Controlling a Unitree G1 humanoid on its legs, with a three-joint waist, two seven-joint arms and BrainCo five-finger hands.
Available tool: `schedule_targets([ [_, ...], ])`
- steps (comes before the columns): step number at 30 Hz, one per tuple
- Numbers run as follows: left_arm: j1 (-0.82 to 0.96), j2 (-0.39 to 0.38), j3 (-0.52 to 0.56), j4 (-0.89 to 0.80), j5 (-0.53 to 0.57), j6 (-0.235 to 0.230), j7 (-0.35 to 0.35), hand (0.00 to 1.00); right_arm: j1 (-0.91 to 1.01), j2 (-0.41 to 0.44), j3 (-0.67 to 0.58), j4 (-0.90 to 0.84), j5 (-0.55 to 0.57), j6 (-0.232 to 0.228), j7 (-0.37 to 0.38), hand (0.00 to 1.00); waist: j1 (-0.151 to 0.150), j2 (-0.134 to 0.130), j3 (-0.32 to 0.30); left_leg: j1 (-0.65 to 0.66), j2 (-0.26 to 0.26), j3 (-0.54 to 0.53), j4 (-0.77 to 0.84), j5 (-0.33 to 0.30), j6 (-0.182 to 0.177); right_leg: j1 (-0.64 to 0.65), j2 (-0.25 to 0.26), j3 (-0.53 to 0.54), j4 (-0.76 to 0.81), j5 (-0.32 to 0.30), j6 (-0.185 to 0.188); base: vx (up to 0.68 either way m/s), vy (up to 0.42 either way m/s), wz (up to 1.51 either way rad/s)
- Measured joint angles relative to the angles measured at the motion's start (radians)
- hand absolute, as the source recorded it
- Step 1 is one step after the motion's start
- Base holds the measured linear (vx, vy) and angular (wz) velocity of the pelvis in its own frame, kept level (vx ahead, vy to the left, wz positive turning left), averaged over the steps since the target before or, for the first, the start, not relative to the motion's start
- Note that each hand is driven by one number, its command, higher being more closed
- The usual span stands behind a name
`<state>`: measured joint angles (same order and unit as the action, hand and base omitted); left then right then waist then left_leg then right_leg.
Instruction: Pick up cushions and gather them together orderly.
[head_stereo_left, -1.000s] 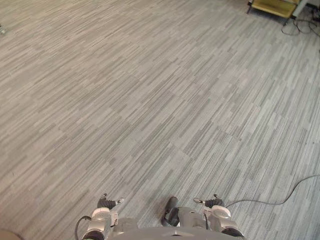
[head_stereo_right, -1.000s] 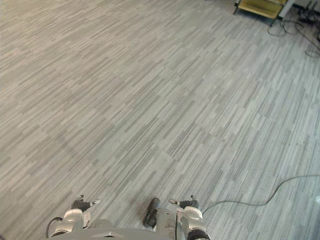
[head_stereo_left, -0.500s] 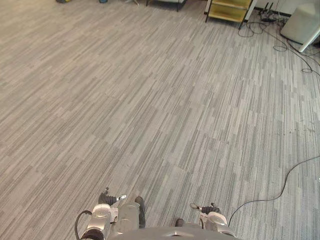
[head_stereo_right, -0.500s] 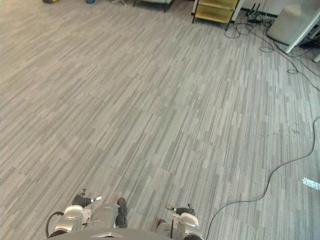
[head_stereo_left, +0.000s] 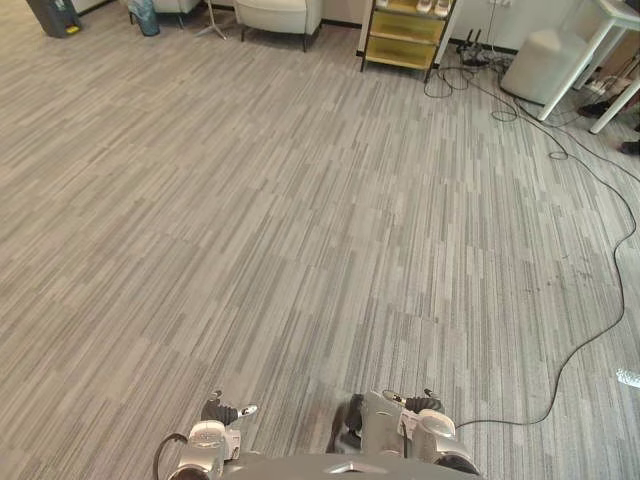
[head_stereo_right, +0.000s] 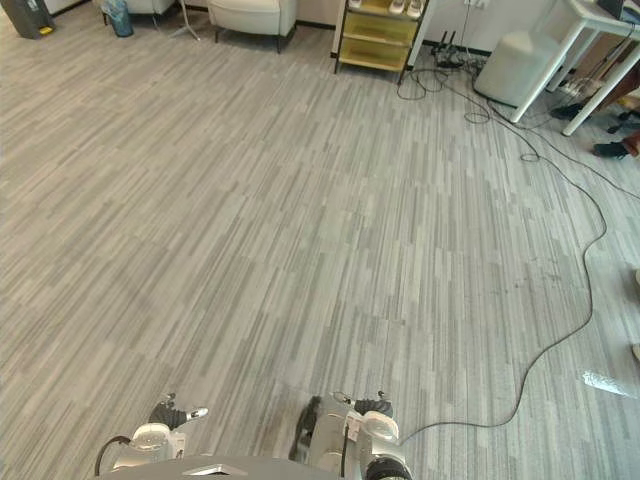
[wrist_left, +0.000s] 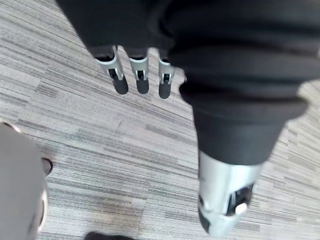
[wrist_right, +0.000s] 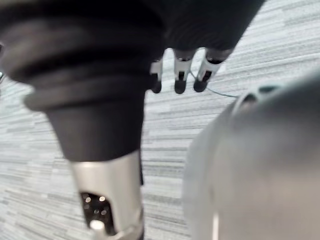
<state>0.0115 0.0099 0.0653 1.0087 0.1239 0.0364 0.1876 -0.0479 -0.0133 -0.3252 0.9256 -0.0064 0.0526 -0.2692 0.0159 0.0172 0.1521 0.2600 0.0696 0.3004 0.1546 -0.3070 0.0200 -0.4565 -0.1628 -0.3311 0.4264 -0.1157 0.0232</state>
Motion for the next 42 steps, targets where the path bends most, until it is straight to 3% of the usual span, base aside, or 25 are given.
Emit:
schedule_targets([
  [1, 0.000, 0.014, 0.000, 0.003, 0.001, -0.001, -0.001, 0.00, 0.010, 0.003, 0.002, 0.015, 0.003, 0.001, 0.002, 0.00, -0.007, -0.025, 0.005, 0.034, -0.024, -0.015, -0.027, 0.008, -0.026, 0.018, 0.007, 0.027, -0.165, 0.150, 0.000, 0.65, -0.337, 0.12],
  [2, -0.003, 0.021, 0.003, 0.013, 0.002, -0.002, -0.001, 0.00, -0.003, -0.003, 0.001, 0.037, 0.004, 0.001, 0.005, 0.00, -0.013, -0.027, 0.014, 0.064, -0.017, -0.035, -0.038, 0.013, -0.055, 0.042, 0.023, 0.040, -0.192, 0.309, -0.062, 0.45, -0.228, -0.17],
  [4, -0.025, 0.006, 0.011, 0.054, 0.013, -0.001, -0.003, 0.00, -0.049, -0.027, 0.002, 0.045, 0.000, 0.004, 0.005, 0.00, -0.008, 0.026, 0.033, 0.063, 0.012, -0.071, -0.030, 0.035, -0.048, 0.027, 0.068, 0.052, -0.139, 0.237, -0.070, 0.35, -0.207, -0.51],
  [7, -0.038, -0.001, 0.023, 0.063, 0.029, -0.004, -0.003, 0.00, -0.059, -0.035, -0.009, 0.072, 0.007, 0.008, 0.006, 0.00, -0.008, 0.046, 0.033, 0.066, 0.023, -0.138, 0.016, 0.074, -0.055, 0.006, 0.106, 0.067, -0.025, 0.127, -0.072, 0.42, -0.241, -0.42],
  [10, -0.028, -0.014, 0.075, 0.062, 0.036, -0.009, -0.007, 0.00, -0.049, -0.029, -0.016, 0.068, 0.004, 0.007, 0.006, 0.00, -0.017, 0.066, 0.040, -0.051, 0.103, -0.214, 0.402, 0.123, -0.075, 0.092, 0.160, 0.039, -0.004, 0.040, -0.087, 0.31, -0.126, -0.08],
  [12, -0.014, -0.032, 0.116, 0.033, 0.034, -0.011, -0.021, 0.00, -0.011, -0.032, -0.011, 0.040, 0.003, 0.007, 0.006, 0.00, -0.004, 0.089, 0.038, -0.213, 0.161, -0.262, 0.773, 0.310, -0.078, 0.177, 0.206, 0.040, -0.021, -0.011, -0.111, 0.37, -0.047, -0.03],
  [13, -0.014, -0.036, 0.122, 0.019, 0.034, -0.016, -0.022, 0.00, -0.001, -0.034, -0.011, 0.034, 0.004, 0.007, 0.005, 0.00, 0.002, 0.100, 0.045, -0.294, 0.189, -0.261, 0.933, 0.274, -0.059, 0.220, 0.224, 0.041, -0.026, -0.028, -0.126, 0.34, -0.022, -0.06],
  [16, -0.013, -0.029, 0.129, -0.030, 0.032, -0.020, -0.022, 0.00, 0.006, -0.031, -0.009, 0.038, 0.012, 0.011, 0.004, 0.00, 0.029, 0.090, 0.055, -0.438, 0.195, -0.218, 1.101, 0.182, -0.048, 0.335, 0.239, 0.074, -0.057, -0.068, -0.127, 0.34, 0.002, -0.21],
  [21, 0.002, -0.025, 0.128, -0.083, 0.016, -0.022, -0.018, 0.00, 0.005, -0.025, 0.007, 0.038, 0.022, 0.013, -0.001, 0.00, 0.050, 0.085, 0.055, -0.609, 0.144, -0.175, 0.953, 0.088, -0.033, 0.476, 0.231, 0.159, -0.164, -0.085, -0.099, 0.37, 0.086, -0.43],
  [24, 0.000, -0.017, 0.117, -0.096, 0.016, -0.022, -0.018, 0.00, 0.008, -0.009, 0.003, 0.038, 0.042, 0.016, -0.002, 0.00, 0.066, 0.062, 0.051, -0.639, 0.083, -0.138, 0.594, 0.075, -0.039, 0.553, 0.180, 0.197, -0.230, -0.102, -0.065, 0.37, 0.190, -0.32],
  [25, 0.000, -0.014, 0.102, -0.095, 0.017, -0.022, -0.018, 0.00, 0.006, -0.010, -0.003, 0.045, 0.047, 0.014, -0.003, 0.00, 0.075, 0.059, 0.044, -0.623, 0.052, -0.144, 0.357, 0.127, -0.059, 0.564, 0.162, 0.219, -0.246, -0.118, -0.039, 0.50, 0.311, -0.65],
  [26, 0.001, -0.013, 0.092, -0.090, 0.017, -0.022, -0.019, 0.00, 0.002, -0.014, 0.002, 0.050, 0.048, 0.012, -0.003, 0.00, 0.097, 0.071, 0.038, -0.591, 0.046, -0.148, 0.158, 0.314, -0.065, 0.581, 0.153, 0.270, -0.252, -0.146, 0.002, 0.61, 0.372, -0.78],
  [28, -0.003, 0.008, 0.098, -0.084, 0.020, -0.021, -0.019, 0.00, -0.002, 0.016, 0.004, 0.052, 0.048, 0.013, -0.003, 0.00, 0.108, 0.028, 0.030, -0.581, 0.006, -0.103, 0.184, 0.267, -0.009, 0.620, 0.126, 0.325, -0.302, -0.118, -0.005, 0.67, 0.307, -0.51],
  [29, -0.005, 0.012, 0.103, -0.083, 0.019, -0.021, -0.020, 0.00, 0.001, 0.017, 0.001, 0.059, 0.048, 0.013, -0.003, 0.00, 0.108, 0.024, 0.030, -0.586, 0.001, -0.101, 0.218, 0.237, 0.004, 0.634, 0.127, 0.326, -0.312, -0.096, -0.010, 0.56, 0.198, -0.16],
  [30, -0.006, 0.021, 0.114, -0.074, 0.019, -0.021, -0.020, 0.00, -0.004, 0.013, -0.003, 0.074, 0.047, 0.017, -0.002, 0.00, 0.110, 0.022, 0.029, -0.590, -0.004, -0.096, 0.293, 0.198, 0.043, 0.660, 0.112, 0.333, -0.316, -0.083, -0.010, 0.50, 0.226, -0.05],
  [32, 0.006, 0.019, 0.132, -0.066, 0.018, -0.017, -0.019, 0.00, 0.002, 0.013, -0.003, 0.072, 0.042, 0.015, -0.001, 0.00, 0.113, 0.001, 0.003, -0.584, -0.030, -0.095, 0.349, 0.150, 0.062, 0.630, 0.075, 0.375, -0.219, -0.085, 0.007, 0.49, 0.240, -0.22],
  [33, 0.033, 0.022, 0.129, -0.058, 0.017, -0.017, -0.019, 0.00, 0.006, 0.013, -0.004, 0.073, 0.038, 0.009, -0.001, 0.00, 0.126, 0.002, -0.029, -0.548, -0.038, -0.094, 0.317, 0.073, 0.059, 0.555, 0.075, 0.386, -0.041, -0.110, 0.085, 0.34, 0.149, -0.40],
  [34, 0.033, 0.035, 0.128, -0.051, 0.017, -0.017, -0.020, 0.00, 0.005, 0.019, -0.004, 0.073, 0.037, 0.007, 0.001, 0.00, 0.125, -0.016, -0.027, -0.530, -0.054, -0.082, 0.317, 0.066, 0.058, 0.513, 0.055, 0.387, 0.073, -0.122, 0.140, 0.42, 0.149, -0.23],
  [35, 0.032, 0.055, 0.106, -0.031, 0.017, -0.010, -0.021, 0.00, 0.010, 0.025, -0.013, 0.073, 0.037, 0.009, 0.003, 0.00, 0.111, -0.031, -0.029, -0.493, -0.080, -0.082, 0.314, 0.046, 0.067, 0.435, 0.036, 0.392, 0.285, -0.100, 0.238, 0.32, 0.098, 0.09],
  [36, 0.033, 0.060, 0.093, -0.026, 0.017, -0.007, -0.021, 0.00, 0.017, 0.025, -0.014, 0.072, 0.037, 0.009, 0.003, 0.00, 0.109, -0.034, -0.030, -0.473, -0.087, -0.081, 0.313, 0.035, 0.069, 0.402, 0.031, 0.392, 0.386, -0.078, 0.277, 0.32, 0.071, 0.16],
  [37, 0.037, 0.062, 0.083, -0.025, 0.017, -0.003, -0.020, 0.00, 0.029, 0.024, -0.014, 0.070, 0.036, 0.010, 0.004, 0.00, 0.107, -0.033, -0.029, -0.436, -0.098, -0.083, 0.312, 0.021, 0.075, 0.349, 0.025, 0.375, 0.541, -0.063, 0.271, 0.41, 0.062, 0.13],
  [38, 0.035, 0.061, 0.077, -0.025, 0.018, 0.002, -0.020, 0.00, 0.041, 0.021, -0.022, 0.043, 0.026, 0.011, 0.006, 0.00, 0.095, -0.030, -0.026, -0.352, -0.113, -0.093, 0.278, 0.015, 0.080, 0.254, -0.005, 0.289, 0.748, -0.066, 0.227, 0.39, 0.043, 0.15],
  [39, 0.032, 0.059, 0.075, -0.025, 0.017, 0.002, -0.020, 0.00, 0.042, 0.021, -0.025, 0.031, 0.018, 0.010, 0.006, 0.00, 0.088, -0.025, -0.023, -0.323, -0.115, -0.105, 0.256, 0.014, 0.082, 0.233, -0.015, 0.256, 0.779, -0.072, 0.192, 0.37, 0.023, 0.20],
  [40, 0.031, 0.057, 0.069, -0.025, 0.017, 0.003, -0.019, 0.00, 0.043, 0.019, -0.035, 0.015, 0.011, 0.006, 0.006, 0.00, 0.076, -0.019, -0.019, -0.273, -0.114, -0.116, 0.215, 0.012, 0.083, 0.188, -0.029, 0.203, 0.802, -0.090, 0.123, 0.22, -0.025, 0.18],
  [42, 0.029, 0.055, 0.070, -0.027, 0.016, 0.003, -0.017, 0.00, 0.050, 0.020, -0.036, -0.010, 0.005, -0.002, 0.006, 0.00, 0.063, -0.011, -0.014, -0.214, -0.112, -0.132, 0.167, 0.006, 0.076, 0.125, -0.046, 0.149, 0.761, -0.117, 0.078, 0.27, -0.096, 0.17],
])
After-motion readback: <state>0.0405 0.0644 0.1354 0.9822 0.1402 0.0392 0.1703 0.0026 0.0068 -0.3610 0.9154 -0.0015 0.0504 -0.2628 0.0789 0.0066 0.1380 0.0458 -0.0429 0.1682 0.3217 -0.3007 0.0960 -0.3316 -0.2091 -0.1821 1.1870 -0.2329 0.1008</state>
